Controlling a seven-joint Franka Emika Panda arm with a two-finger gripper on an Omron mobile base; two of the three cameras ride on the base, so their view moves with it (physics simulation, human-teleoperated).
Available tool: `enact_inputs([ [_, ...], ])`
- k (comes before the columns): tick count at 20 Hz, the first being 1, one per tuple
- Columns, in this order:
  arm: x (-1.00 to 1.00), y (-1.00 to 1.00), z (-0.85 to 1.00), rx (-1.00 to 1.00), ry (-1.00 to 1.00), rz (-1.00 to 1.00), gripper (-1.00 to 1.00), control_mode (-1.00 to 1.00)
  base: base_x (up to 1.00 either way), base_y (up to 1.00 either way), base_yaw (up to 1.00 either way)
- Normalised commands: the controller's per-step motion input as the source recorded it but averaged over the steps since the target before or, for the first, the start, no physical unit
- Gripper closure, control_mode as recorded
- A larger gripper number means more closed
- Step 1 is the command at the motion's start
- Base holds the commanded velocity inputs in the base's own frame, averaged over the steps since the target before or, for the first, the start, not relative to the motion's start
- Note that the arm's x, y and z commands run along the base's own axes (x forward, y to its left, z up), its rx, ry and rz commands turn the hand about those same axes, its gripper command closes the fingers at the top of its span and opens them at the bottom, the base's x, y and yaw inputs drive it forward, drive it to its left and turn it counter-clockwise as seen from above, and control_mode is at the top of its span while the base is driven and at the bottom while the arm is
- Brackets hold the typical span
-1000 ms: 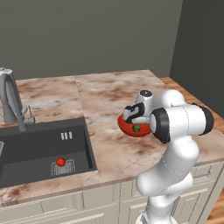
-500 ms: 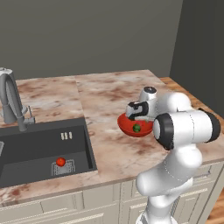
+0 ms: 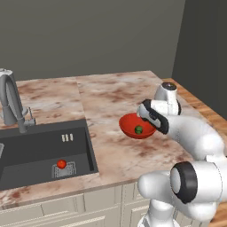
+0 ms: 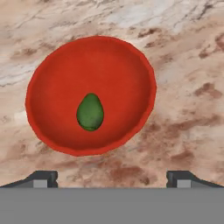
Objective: Pick the avocados from the cabinet and place them in one bowl. Pick the tomato from the sink and place it in the other bowl.
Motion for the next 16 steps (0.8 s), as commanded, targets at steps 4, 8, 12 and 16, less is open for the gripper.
enact_inputs([
  [4,-1.0,-0.09,0.98,0.0,0.0,0.14,-1.0,-1.0,0.0,0.0,0.0],
  [8,-1.0,0.0,0.82,-0.04,0.12,0.17,-1.0,-1.0,0.0,0.0,0.0],
  [12,-1.0,0.0,0.54,-0.16,0.17,0.12,-1.0,-1.0,0.0,0.0,0.0],
  [16,-0.77,0.01,0.47,-0.18,0.25,0.03,-1.0,-1.0,0.0,0.0,0.0],
])
